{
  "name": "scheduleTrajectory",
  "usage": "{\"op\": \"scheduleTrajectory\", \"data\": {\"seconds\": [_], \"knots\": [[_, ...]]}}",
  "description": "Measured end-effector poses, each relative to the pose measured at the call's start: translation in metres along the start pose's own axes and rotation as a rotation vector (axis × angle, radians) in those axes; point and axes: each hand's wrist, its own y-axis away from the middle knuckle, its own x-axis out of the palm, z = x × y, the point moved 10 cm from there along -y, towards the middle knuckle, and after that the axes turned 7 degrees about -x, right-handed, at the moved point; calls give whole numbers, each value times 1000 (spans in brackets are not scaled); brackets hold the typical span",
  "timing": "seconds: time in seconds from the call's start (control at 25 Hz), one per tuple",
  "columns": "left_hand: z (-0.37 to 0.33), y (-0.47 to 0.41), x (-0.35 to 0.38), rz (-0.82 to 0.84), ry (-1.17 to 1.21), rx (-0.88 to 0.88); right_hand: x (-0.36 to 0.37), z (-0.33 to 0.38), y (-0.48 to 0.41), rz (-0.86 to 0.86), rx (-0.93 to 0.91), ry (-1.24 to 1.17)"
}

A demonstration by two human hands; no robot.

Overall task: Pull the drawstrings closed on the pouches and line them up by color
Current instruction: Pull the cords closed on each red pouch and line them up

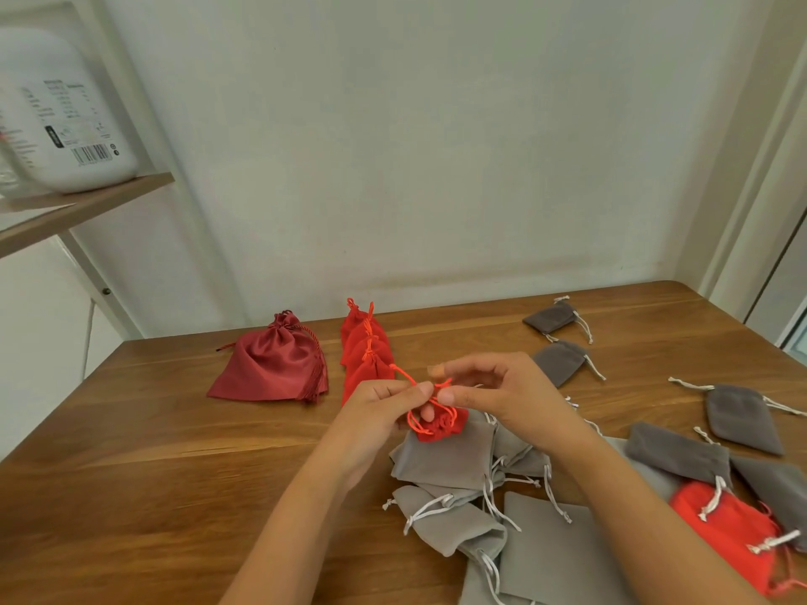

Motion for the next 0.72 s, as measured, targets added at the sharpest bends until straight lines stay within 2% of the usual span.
{"op": "scheduleTrajectory", "data": {"seconds": [0.16, 0.28, 0.36, 0.52, 0.72], "knots": [[7, -1, 2, 38, 0, -59, 0, 5, 1, -11, -76, 93], [22, -2, 9, 115, 91, -197, -10, 2, -1, -89, -48, 24], [29, -3, 6, 91, 215, -255, -7, 1, -1, -70, -22, -36], [27, -6, -3, 10, 417, -219, 6, -7, 1, 15, 41, 34], [16, -5, -7, 18, 405, -159, 9, -5, 2, 64, 10, 175]]}}
